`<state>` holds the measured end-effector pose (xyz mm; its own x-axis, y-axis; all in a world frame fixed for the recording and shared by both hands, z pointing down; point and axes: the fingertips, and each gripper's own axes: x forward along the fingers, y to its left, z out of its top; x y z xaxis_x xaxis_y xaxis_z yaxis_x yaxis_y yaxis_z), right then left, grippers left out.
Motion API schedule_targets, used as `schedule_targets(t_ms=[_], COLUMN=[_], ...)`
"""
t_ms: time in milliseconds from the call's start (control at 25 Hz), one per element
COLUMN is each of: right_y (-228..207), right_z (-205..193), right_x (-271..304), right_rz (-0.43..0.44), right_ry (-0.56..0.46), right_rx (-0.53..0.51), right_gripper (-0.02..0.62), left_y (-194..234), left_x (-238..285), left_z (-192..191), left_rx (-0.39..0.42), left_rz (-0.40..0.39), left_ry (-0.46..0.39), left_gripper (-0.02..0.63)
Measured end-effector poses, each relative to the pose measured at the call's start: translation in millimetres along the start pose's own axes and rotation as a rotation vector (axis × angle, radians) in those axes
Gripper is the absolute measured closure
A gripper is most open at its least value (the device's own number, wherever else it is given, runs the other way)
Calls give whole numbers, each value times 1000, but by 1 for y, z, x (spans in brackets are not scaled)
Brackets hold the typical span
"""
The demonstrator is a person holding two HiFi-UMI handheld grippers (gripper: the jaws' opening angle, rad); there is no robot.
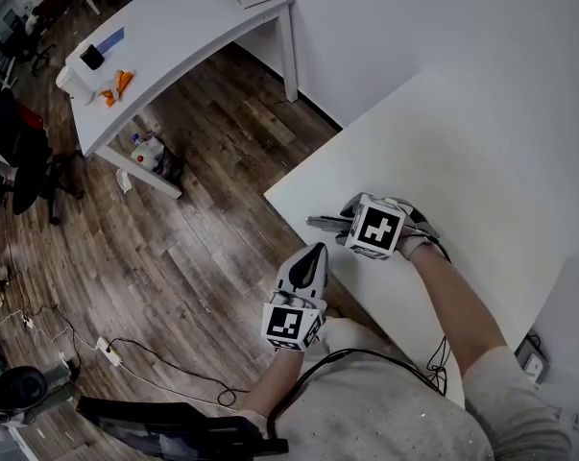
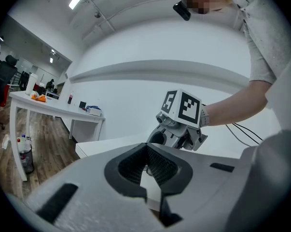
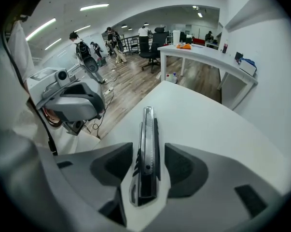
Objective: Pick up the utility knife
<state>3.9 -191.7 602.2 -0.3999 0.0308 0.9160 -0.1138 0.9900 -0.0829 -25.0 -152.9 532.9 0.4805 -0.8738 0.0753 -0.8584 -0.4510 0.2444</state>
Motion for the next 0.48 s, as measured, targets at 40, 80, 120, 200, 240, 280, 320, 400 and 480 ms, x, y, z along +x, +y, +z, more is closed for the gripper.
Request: schedule_targets(t_ms=[40,80,120,200,240,280,320,400,480], right_y=[0,0,0,1,1,2,3,5,7], right_z=[1,2,2,2,2,2,2,3,4], right_x=[0,0,0,0,0,-1,-1,0,-2], right_rz=[3,5,6,9,9,9,7,-2,-14], right_ry=[15,27,36,51,59,66,74,80,67], right_rx=[-8,-14,-19,-27,-30,-32,-35,-38,-33], right_gripper=[388,390,393,420,433,445,453,462,465], left_y=[0,0,1,1,2,2,3,4,5], left_x=[0,0,0,-1,-1,-2,-3,-6,-8], left_z=[0,0,0,0,0,-1,-1,-2,-2], left_rx=[-1,-1,-2,-2,-1,-2,-4,-10,-13], left_rz=[1,2,3,6,9,13,17,26,30], left_ry=[-1,-1,-2,-2,-2,-1,0,0,-1], left_gripper=[600,600,600,600,600,600,600,600,600])
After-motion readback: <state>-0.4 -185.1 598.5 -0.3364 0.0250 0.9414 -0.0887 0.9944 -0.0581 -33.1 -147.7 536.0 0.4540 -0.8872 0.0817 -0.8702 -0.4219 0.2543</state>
